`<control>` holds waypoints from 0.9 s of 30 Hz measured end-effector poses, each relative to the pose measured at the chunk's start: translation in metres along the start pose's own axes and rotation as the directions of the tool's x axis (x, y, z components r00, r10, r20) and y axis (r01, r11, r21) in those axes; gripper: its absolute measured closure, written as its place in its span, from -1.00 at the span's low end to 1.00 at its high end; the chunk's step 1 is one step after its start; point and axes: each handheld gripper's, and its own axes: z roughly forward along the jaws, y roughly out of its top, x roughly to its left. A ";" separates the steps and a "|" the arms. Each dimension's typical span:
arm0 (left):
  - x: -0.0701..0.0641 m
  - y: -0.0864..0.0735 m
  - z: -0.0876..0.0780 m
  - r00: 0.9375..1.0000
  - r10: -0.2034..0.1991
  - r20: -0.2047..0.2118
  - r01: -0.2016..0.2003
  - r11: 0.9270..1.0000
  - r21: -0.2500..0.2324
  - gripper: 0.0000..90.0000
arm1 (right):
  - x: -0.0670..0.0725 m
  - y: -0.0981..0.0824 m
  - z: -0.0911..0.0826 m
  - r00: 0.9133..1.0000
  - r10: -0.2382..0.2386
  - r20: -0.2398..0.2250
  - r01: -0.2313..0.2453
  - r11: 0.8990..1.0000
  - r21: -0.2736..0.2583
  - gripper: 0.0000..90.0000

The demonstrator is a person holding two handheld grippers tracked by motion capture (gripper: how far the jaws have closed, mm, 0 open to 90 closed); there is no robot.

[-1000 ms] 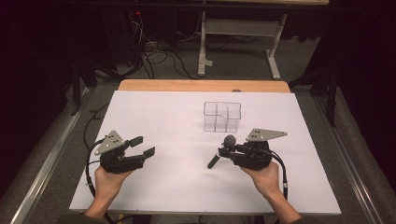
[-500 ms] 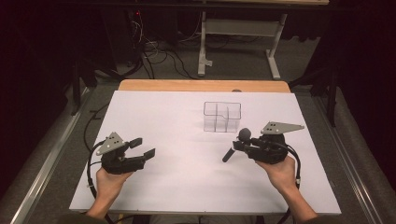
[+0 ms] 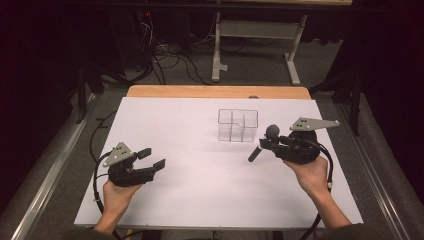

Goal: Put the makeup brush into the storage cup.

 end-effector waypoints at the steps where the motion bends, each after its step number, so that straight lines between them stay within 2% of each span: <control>1: 0.000 0.000 0.000 1.000 0.001 0.001 -0.001 1.000 -0.003 -0.31 | -0.001 0.002 0.001 1.000 -0.001 0.005 0.001 1.000 -0.001 0.60; 7: 0.001 -0.001 0.002 1.000 -0.002 -0.002 0.002 1.000 0.006 -0.32 | -0.007 0.010 0.004 1.000 0.010 0.018 -0.010 1.000 0.001 0.60; 11: -0.001 -0.001 0.001 1.000 0.000 0.006 0.000 1.000 -0.004 -0.31 | -0.011 0.014 0.007 0.999 0.032 0.024 -0.032 0.999 0.005 0.60; 21: -0.002 -0.001 0.001 1.000 -0.005 0.009 0.005 1.000 -0.008 -0.30 | -0.018 0.030 0.008 0.998 0.033 0.049 -0.032 0.999 -0.016 0.60; 24: 0.000 -0.002 0.002 1.000 -0.001 0.006 0.001 1.000 0.007 -0.31 | -0.019 0.035 0.008 0.998 0.034 0.053 -0.033 0.999 -0.025 0.60; 27: -0.002 -0.002 0.001 1.000 -0.003 0.012 0.003 1.000 -0.006 -0.31 | -0.021 0.039 0.008 0.997 0.040 0.066 -0.038 0.999 -0.032 0.60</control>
